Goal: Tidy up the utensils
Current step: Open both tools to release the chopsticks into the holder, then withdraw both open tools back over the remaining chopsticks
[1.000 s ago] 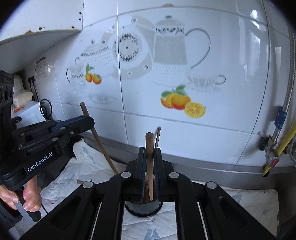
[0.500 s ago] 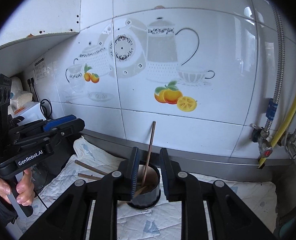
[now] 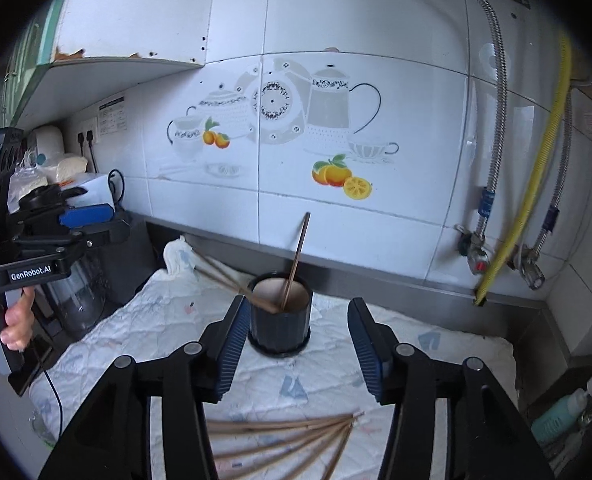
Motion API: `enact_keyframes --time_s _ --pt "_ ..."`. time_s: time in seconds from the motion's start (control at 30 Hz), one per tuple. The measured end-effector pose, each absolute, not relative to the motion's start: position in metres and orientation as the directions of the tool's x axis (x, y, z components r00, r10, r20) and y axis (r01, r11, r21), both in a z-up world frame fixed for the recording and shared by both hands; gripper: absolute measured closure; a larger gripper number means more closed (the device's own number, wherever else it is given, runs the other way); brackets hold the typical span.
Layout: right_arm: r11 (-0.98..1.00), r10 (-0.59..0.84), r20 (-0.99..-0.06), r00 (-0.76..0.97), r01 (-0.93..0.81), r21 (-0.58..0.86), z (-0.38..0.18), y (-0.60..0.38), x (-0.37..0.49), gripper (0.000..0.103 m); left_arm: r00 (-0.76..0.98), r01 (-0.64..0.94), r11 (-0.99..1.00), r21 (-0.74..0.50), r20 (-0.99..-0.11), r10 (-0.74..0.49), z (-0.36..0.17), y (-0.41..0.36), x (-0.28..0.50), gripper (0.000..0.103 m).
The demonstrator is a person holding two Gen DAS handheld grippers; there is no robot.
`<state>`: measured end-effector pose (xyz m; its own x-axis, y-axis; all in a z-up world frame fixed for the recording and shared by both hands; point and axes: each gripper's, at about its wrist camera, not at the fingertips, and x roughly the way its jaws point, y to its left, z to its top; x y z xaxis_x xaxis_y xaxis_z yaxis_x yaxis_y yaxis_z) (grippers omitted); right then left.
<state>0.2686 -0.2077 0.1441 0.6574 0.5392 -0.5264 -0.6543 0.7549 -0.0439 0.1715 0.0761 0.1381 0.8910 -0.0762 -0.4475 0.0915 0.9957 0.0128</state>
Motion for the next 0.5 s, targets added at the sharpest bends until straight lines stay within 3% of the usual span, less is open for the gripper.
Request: enact_keyframes --time_s 0.27,0.5 --pt "0.774 0.505 -0.560 0.657 -0.632 -0.043 0.104 -0.239 0.219 0.041 0.841 0.108 0.994 -0.002 -0.533 -0.092 0.077 0.072 0.120 0.037" --pt "0.803 0.423 -0.614 0.666 -0.589 -0.086 0.052 -0.261 0.182 0.039 0.772 0.176 0.982 -0.060 -0.611 -0.176 0.016 0.056 0.096 0.037"
